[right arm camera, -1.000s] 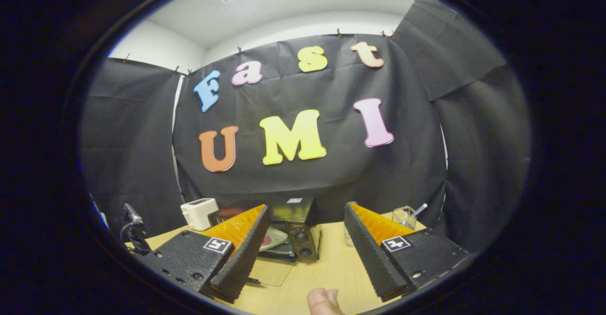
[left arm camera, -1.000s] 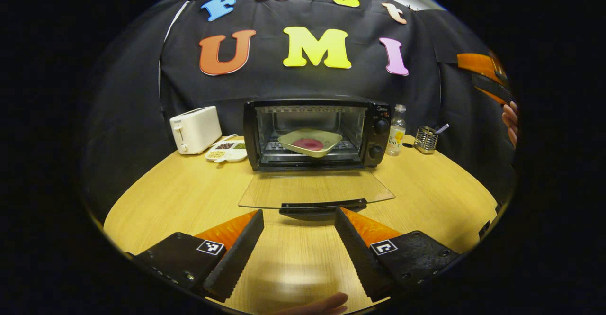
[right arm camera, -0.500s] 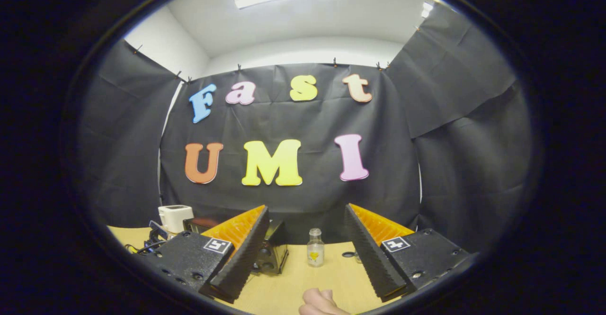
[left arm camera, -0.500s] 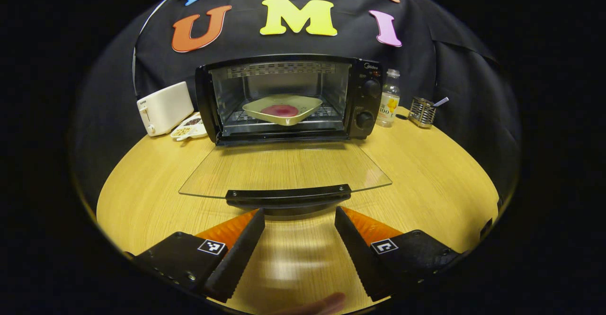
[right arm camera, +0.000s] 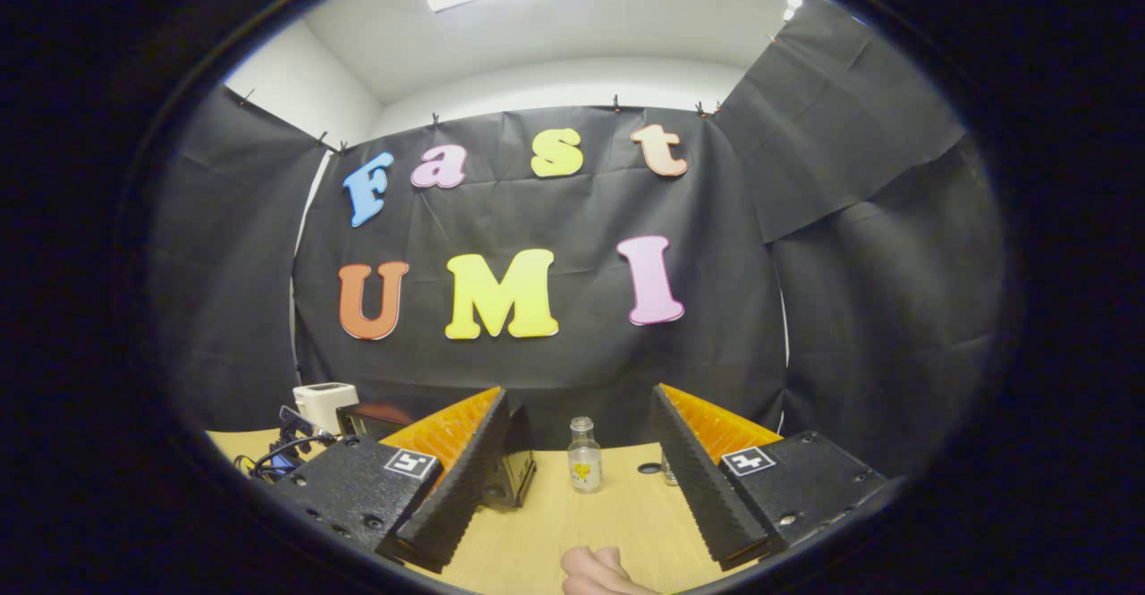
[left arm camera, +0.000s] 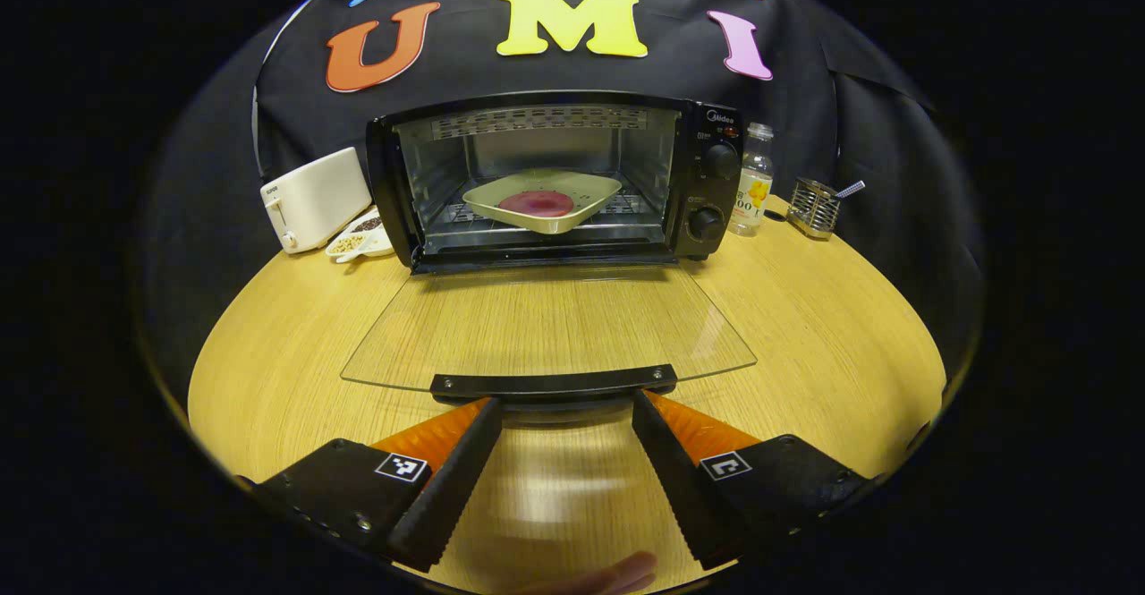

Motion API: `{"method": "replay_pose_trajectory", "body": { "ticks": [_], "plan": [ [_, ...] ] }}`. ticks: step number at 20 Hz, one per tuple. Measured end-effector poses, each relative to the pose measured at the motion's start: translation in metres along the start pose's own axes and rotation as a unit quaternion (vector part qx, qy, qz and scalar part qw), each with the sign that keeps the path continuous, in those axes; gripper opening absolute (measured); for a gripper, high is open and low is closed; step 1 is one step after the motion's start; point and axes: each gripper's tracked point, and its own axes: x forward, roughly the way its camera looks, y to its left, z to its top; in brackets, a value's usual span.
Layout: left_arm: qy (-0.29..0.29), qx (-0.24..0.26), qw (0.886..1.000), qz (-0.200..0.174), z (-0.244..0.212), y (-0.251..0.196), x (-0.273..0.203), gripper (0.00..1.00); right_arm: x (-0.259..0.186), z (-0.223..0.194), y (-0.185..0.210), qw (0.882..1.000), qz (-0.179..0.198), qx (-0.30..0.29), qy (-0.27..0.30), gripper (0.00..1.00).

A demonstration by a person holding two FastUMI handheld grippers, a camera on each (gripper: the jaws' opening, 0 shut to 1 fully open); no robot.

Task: Open the electric oven with the left hand, put the food in, and close the electric oven.

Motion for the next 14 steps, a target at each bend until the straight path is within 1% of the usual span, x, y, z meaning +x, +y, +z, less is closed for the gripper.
{"method": "replay_pose_trajectory", "body": {
  "ticks": [1,2,3,4,7,12,14],
  "plan": [
    [-0.002,0.002,1.0,0.002,0.002,0.001,-0.002,0.95,-0.002,0.002,0.0,1.0,-0.002,-0.001,-0.003,0.96],
    [-0.008,0.002,1.0,0.004,0.008,0.001,-0.005,0.95,-0.004,0.004,0.0,1.0,-0.002,-0.001,-0.006,1.0],
    [-0.019,0.003,1.0,0.005,0.015,0.001,-0.007,0.95,-0.005,0.004,0.001,1.0,-0.001,0.0,-0.007,1.0],
    [-0.029,0.005,1.0,0.006,0.023,0.002,-0.011,0.95,-0.007,0.005,0.002,1.0,-0.002,0.004,-0.007,0.96],
    [-0.059,0.019,0.998,0.011,0.045,0.004,-0.017,0.95,-0.01,0.009,0.002,1.0,-0.006,0.013,-0.012,0.96],
    [-0.075,0.036,0.996,0.026,0.062,0.004,-0.02,0.94,-0.018,0.014,0.004,1.0,-0.008,0.013,-0.016,0.95],
    [-0.083,0.039,0.995,0.027,0.068,0.004,-0.02,0.97,-0.021,0.014,0.004,1.0,-0.009,0.015,-0.012,0.95]
  ]
}}
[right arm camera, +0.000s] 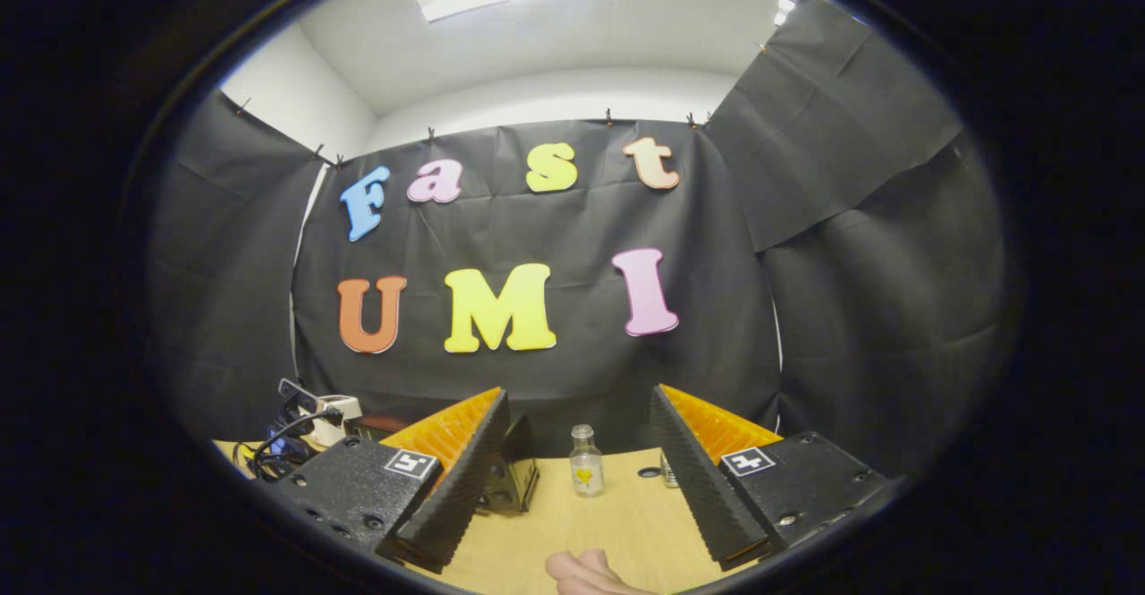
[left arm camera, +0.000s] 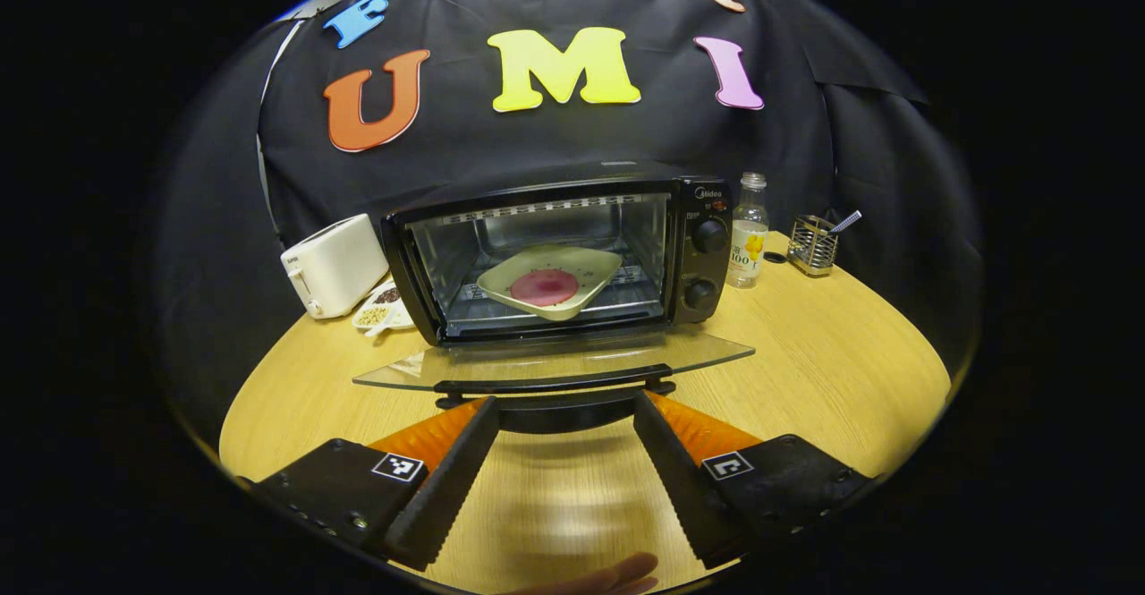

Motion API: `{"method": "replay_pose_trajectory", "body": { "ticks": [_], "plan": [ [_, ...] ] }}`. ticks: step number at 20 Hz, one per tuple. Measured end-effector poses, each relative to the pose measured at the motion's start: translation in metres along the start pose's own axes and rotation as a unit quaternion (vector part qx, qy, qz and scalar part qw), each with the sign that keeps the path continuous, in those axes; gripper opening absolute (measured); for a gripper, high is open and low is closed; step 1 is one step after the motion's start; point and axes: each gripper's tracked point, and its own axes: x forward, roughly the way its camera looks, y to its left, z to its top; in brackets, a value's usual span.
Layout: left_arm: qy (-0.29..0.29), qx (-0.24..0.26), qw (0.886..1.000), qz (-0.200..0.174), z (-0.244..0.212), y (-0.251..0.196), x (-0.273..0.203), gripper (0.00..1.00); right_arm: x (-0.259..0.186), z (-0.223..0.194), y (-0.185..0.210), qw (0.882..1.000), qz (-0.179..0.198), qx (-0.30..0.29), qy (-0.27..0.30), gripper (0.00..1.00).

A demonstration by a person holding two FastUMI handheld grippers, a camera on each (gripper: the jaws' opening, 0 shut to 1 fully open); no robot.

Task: Open the electric oven with the left hand, put the food in, and close the electric oven.

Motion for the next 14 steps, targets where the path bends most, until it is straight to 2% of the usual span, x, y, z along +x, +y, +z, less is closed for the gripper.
{"method": "replay_pose_trajectory", "body": {
  "ticks": [11,12,13,14],
  "plan": [
    [-0.047,-0.033,0.998,-0.011,0.043,0.016,0.004,0.96,-0.018,-0.012,-0.001,0.999,-0.011,0.024,0.034,0.95],
    [-0.054,-0.034,0.998,-0.011,0.05,0.018,0.006,0.97,-0.021,-0.012,-0.001,0.999,-0.012,0.024,0.035,1.0],
    [-0.06,-0.037,0.997,-0.012,0.056,0.019,0.011,0.98,-0.023,-0.01,-0.001,0.999,-0.012,0.024,0.034,1.0],
    [-0.067,-0.041,0.997,-0.013,0.063,0.021,0.015,0.98,-0.025,-0.006,-0.001,0.999,-0.011,0.022,0.034,0.95]
  ]
}}
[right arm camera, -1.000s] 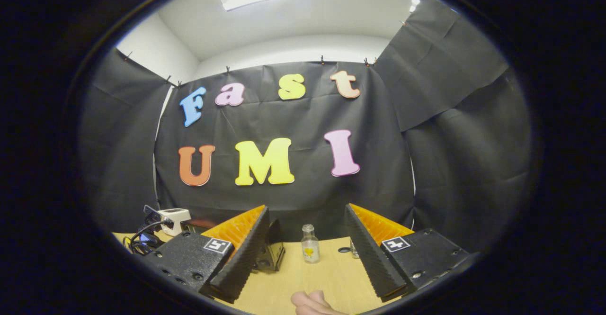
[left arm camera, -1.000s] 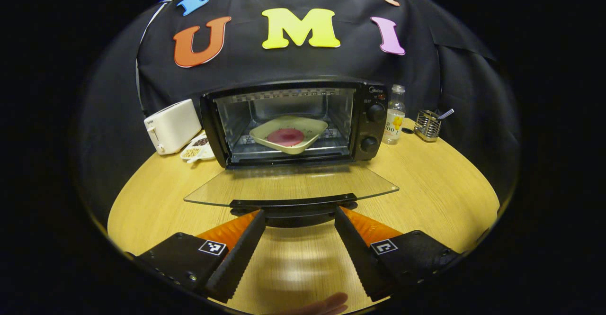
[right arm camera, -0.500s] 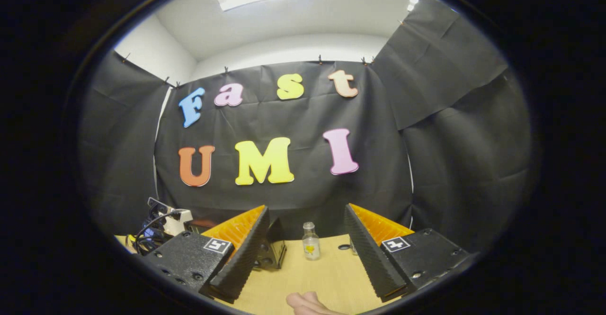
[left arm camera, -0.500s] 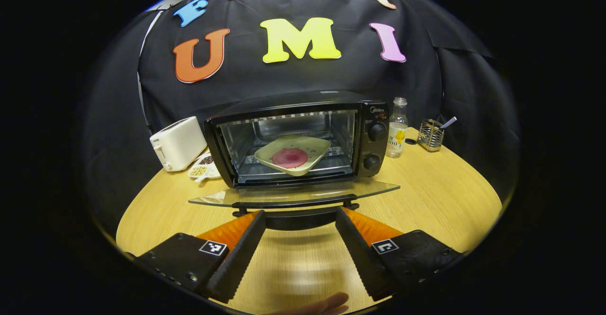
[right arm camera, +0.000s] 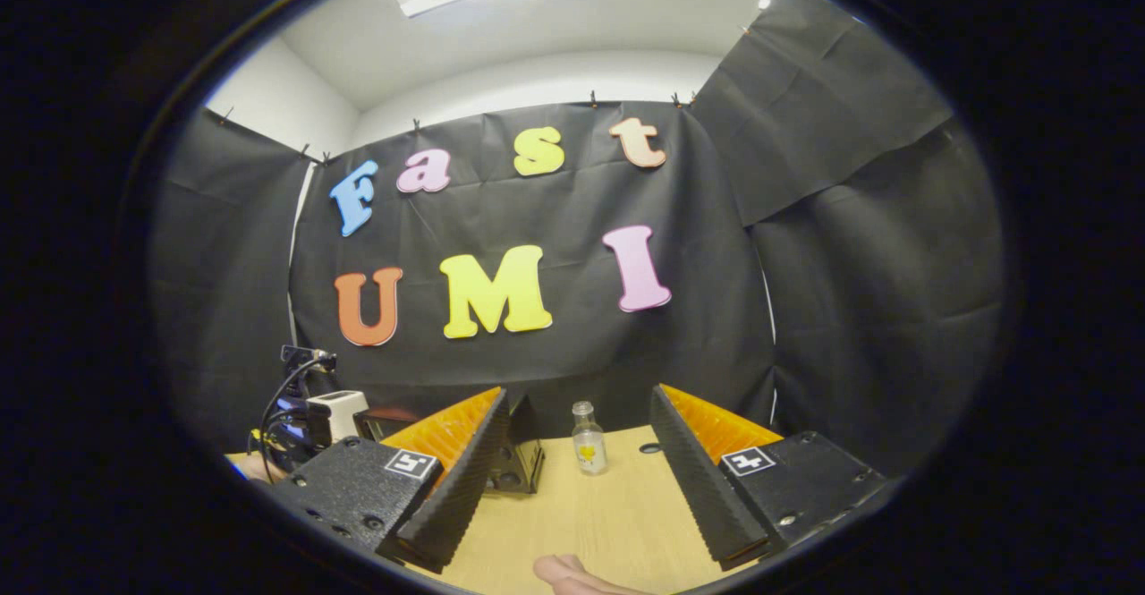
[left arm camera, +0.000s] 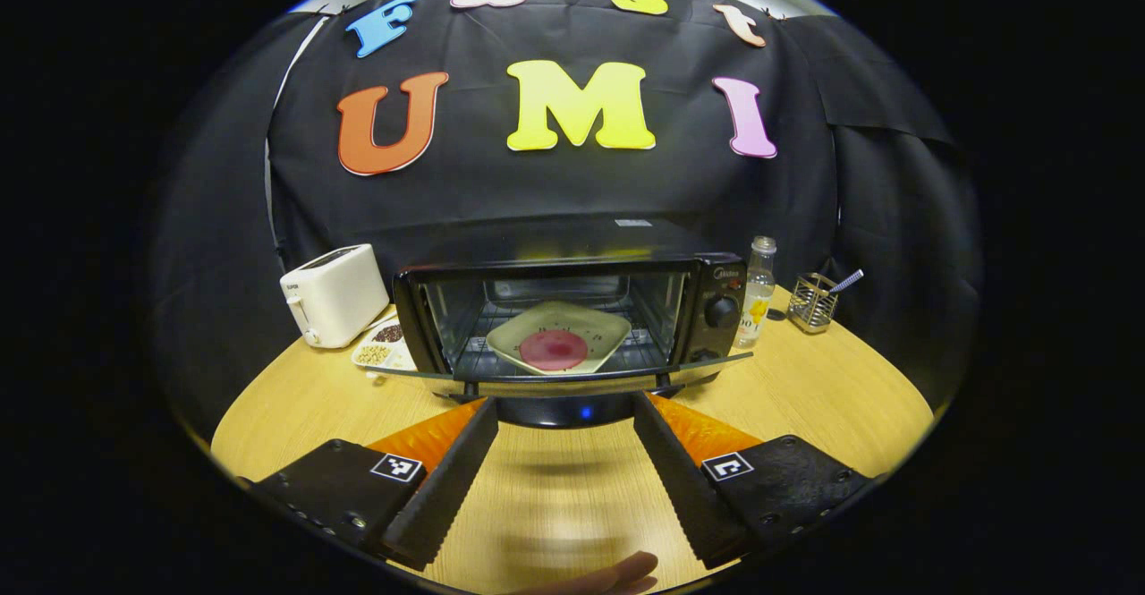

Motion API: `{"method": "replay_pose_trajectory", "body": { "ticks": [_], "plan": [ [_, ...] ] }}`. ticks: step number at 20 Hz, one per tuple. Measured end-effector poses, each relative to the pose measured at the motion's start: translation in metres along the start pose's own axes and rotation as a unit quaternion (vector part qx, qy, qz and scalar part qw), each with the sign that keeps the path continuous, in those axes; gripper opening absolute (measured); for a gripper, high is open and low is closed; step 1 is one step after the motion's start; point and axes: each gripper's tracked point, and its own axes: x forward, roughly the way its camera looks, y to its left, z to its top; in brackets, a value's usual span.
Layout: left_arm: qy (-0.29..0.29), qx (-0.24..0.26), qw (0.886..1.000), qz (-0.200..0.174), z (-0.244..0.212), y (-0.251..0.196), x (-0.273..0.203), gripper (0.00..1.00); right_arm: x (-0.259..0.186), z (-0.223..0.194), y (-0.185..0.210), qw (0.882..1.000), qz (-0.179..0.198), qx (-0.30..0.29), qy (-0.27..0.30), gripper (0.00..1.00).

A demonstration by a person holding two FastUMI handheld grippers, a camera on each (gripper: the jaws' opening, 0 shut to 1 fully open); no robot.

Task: Open the electric oven with the left hand, put the food in, and close the electric oven.

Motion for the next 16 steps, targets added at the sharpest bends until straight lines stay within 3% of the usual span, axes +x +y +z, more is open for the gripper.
{"method": "replay_pose_trajectory", "body": {
  "ticks": [2,3,4,6,15,16],
  "plan": [
    [-0.021,0.0,1.0,0.002,0.018,0.005,0.013,0.98,-0.008,0.006,0.003,1.0,0.0,-0.003,-0.003,0.95],
    [-0.026,-0.004,1.0,0.011,0.022,0.011,0.017,0.97,-0.012,0.01,0.005,1.0,0.002,-0.004,-0.005,1.0],
    [-0.026,-0.013,1.0,0.01,0.027,0.014,0.017,0.96,-0.017,0.012,0.009,1.0,0.005,-0.006,-0.008,0.95],
    [-0.034,-0.029,0.999,0.001,0.038,0.01,0.01,0.96,-0.029,0.017,0.011,1.0,0.006,-0.013,-0.009,0.95],
    [-0.101,-0.032,0.994,0.004,0.072,0.006,-0.12,0.95,-0.081,0.034,0.006,1.0,-0.011,-0.015,-0.001,0.95],
    [-0.101,-0.034,0.994,-0.002,0.071,0.002,-0.135,0.95,-0.086,0.034,0.003,1.0,-0.014,-0.018,0.002,1.0]
  ]
}}
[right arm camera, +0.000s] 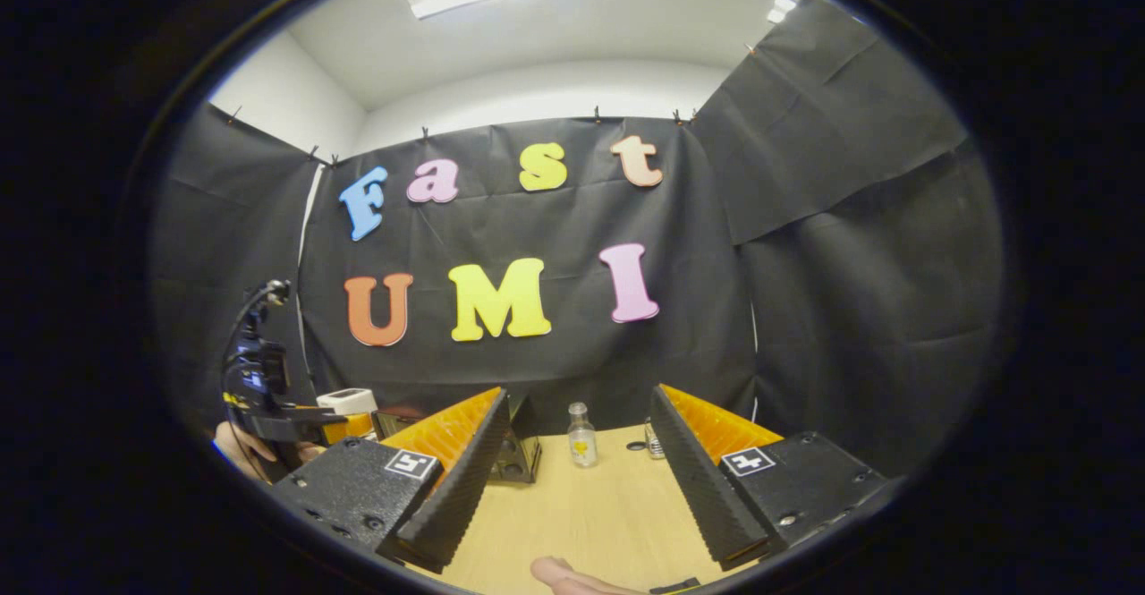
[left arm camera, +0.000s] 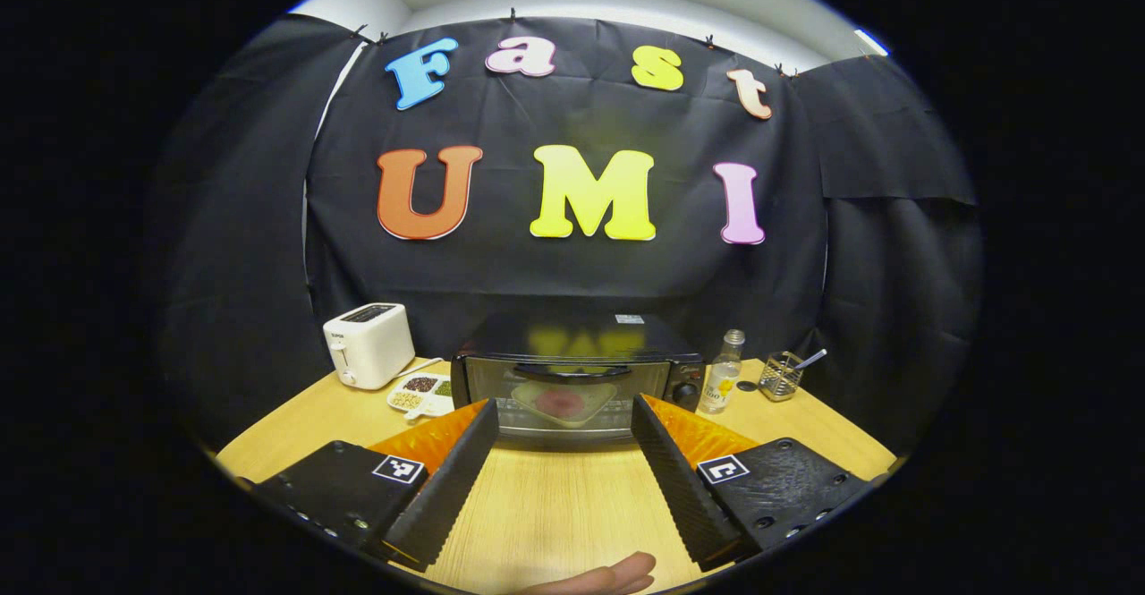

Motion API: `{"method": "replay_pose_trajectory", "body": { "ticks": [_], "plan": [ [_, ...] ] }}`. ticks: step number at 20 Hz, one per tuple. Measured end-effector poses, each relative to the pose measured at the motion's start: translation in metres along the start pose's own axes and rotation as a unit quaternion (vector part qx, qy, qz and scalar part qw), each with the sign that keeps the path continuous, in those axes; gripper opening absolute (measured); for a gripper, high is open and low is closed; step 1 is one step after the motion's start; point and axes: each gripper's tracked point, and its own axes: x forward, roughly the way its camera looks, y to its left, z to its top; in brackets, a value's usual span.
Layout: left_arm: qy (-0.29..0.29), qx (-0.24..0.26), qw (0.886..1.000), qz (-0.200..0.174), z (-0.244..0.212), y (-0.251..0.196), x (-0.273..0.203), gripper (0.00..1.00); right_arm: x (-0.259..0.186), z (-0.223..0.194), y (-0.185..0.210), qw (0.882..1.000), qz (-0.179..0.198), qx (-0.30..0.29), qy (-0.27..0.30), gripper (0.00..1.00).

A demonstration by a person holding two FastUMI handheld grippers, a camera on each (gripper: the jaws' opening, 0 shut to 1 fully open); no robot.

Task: Open the electric oven with the left hand, put the food in, and close the electric oven.

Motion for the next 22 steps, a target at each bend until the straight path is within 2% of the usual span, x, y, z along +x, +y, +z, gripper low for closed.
{"method": "replay_pose_trajectory", "body": {
  "ticks": [1,6,10,13,19,22],
  "plan": [
    [-0.003,0.0,1.0,-0.001,0.002,-0.002,-0.014,0.95,-0.004,0.001,-0.002,1.0,-0.002,0.0,0.001,0.95],
    [-0.034,0.01,0.999,-0.001,0.027,-0.019,-0.073,0.95,-0.022,0.005,0.002,1.0,0.022,0.016,0.014,0.96],
    [-0.082,0.018,0.996,0.0,0.05,-0.031,-0.119,0.95,-0.039,0.015,-0.003,1.0,0.016,0.004,-0.003,0.96],
    [-0.098,0.02,0.995,0.009,0.044,-0.033,-0.147,0.95,-0.052,0.02,-0.008,1.0,0.01,0.007,-0.019,0.95],
    [-0.112,0.037,0.993,0.005,0.039,-0.044,-0.168,0.95,-0.059,0.025,0.003,0.999,0.02,-0.006,-0.03,0.96],
    [-0.113,0.038,0.993,0.022,0.039,-0.035,-0.166,0.95,-0.056,0.02,0.007,0.999,0.022,-0.002,-0.027,0.95]
  ]
}}
